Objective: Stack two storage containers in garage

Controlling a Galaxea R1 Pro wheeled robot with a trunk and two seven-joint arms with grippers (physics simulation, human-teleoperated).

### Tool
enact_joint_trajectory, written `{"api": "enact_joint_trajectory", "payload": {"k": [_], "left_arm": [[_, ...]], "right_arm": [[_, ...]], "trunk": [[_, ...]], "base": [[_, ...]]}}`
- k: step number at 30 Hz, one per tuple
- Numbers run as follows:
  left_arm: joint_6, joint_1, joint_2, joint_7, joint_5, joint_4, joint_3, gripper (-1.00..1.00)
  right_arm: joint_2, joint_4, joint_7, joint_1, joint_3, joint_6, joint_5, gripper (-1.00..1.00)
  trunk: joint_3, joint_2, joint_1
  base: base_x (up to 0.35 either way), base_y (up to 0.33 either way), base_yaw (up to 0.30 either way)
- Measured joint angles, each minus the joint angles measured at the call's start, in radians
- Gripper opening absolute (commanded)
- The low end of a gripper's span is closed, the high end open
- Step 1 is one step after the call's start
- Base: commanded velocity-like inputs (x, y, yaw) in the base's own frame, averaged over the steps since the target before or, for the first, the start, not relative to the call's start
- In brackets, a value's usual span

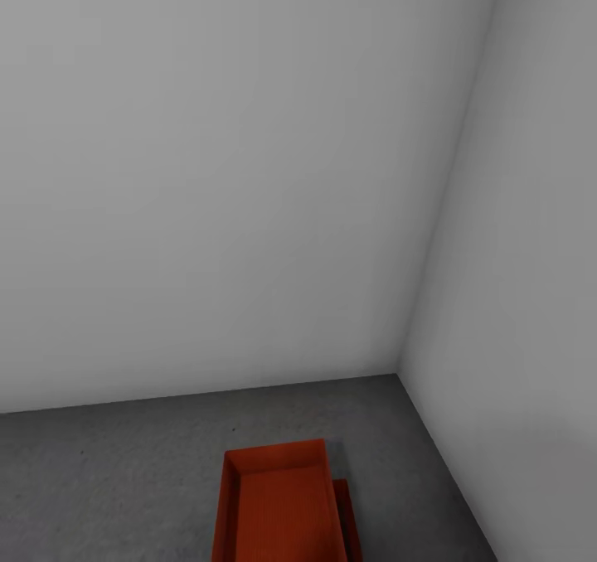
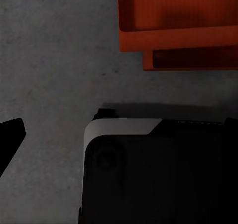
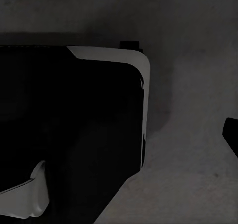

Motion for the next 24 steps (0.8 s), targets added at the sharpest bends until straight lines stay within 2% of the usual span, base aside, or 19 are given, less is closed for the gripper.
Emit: {"api": "enact_joint_trajectory", "payload": {"k": [24], "left_arm": [[0.0, 0.0, 0.0, 0.002, 0.002, 0.0, 0.002, 1.0]], "right_arm": [[0.0, 0.0, 0.0, 0.0, 0.0, 0.0, 0.0, 1.0]], "trunk": [[0.0, 0.0, 0.0]], "base": [[0.0, 0.0, 0.0]]}}
